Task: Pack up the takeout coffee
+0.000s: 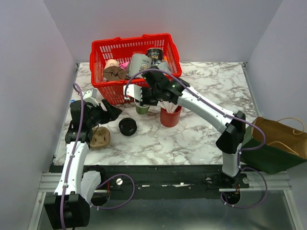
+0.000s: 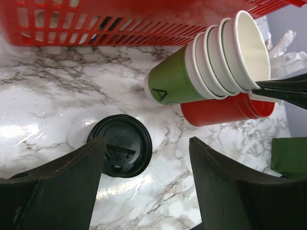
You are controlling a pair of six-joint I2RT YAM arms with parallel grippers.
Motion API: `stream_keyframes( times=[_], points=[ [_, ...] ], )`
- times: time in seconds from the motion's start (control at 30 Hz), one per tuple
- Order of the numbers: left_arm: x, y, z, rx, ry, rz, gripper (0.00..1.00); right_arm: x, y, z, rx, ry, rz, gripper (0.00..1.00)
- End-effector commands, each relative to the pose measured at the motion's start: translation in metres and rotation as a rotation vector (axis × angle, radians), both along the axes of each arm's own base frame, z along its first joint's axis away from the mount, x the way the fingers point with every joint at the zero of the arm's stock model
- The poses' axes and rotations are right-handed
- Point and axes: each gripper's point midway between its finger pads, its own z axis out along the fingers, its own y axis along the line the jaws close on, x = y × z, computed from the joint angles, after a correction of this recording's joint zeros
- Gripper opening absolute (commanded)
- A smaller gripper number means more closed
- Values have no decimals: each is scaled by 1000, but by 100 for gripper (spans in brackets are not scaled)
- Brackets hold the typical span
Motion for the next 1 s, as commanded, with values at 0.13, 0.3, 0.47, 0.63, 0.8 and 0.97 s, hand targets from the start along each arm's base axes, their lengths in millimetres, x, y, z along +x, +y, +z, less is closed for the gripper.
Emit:
stream_keyframes(
  times=[0.13, 0.3, 0.47, 0.63, 0.8, 0.97],
  points=[
    [18, -30, 8, -225, -92, -67, 89, 21, -9, -7, 30, 81, -103, 1],
    [26, -36, 2, -310, -92, -58, 89, 22, -4, -3, 56, 90, -111, 1],
    [42, -46, -3, -316, -76, -83, 90, 23, -4, -16, 26, 99, -110, 1],
    [51, -60, -9, -333, -39, -112, 90, 18, -2, -15, 32, 120, -93, 1],
    [58, -72, -6, -367, -34, -149, 90, 17, 0, -19, 26, 130, -89, 1],
    [60, -88, 4, -370, -57, -214, 89, 18, 2, -21, 28, 132, -95, 1]
  ],
)
